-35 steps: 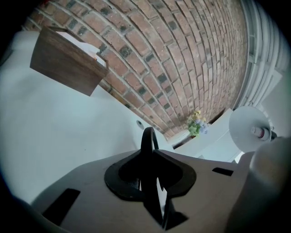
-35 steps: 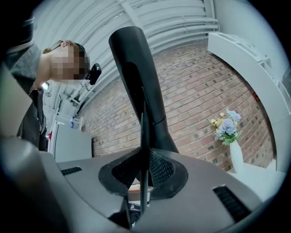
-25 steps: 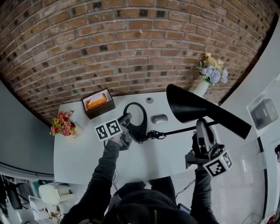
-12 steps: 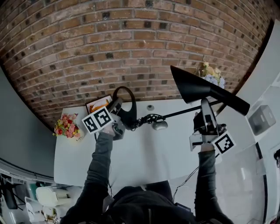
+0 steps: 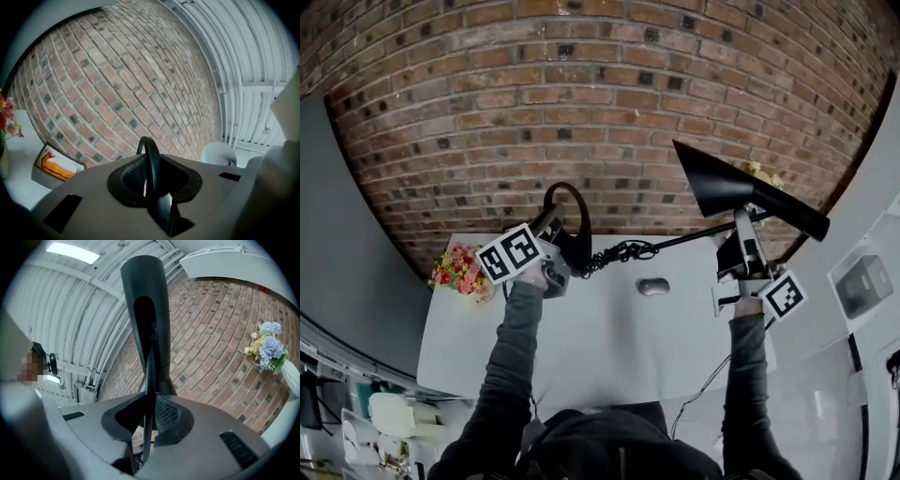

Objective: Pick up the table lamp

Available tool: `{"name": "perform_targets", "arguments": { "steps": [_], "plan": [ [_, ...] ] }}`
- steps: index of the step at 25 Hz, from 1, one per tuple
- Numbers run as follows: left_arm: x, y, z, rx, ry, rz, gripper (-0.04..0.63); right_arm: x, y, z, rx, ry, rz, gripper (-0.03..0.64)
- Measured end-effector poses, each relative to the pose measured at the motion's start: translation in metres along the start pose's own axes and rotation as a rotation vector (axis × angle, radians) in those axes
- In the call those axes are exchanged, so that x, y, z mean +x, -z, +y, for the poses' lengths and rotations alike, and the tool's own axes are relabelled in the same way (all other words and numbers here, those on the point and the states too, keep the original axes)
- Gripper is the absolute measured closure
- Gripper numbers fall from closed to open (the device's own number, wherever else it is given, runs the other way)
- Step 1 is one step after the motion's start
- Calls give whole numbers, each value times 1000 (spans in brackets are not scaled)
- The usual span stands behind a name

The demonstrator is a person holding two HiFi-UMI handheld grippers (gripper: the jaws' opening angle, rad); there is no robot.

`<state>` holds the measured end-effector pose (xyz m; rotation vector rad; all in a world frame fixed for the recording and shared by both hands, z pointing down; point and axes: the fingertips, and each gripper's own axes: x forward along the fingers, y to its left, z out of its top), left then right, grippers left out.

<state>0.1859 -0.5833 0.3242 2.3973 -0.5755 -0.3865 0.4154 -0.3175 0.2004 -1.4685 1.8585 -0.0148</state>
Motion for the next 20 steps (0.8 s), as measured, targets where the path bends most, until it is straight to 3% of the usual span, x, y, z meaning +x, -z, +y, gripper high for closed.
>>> {"name": "perform_targets", "arguments": {
  "steps": [8, 20],
  "plan": [
    [-15, -9, -4, 17, -17, -18, 528, 4, 1, 5, 21, -26, 19, 572],
    [-21, 10, -1, 25, -52, -1, 526, -8, 8, -10, 46, -19, 48, 572]
  ]
}}
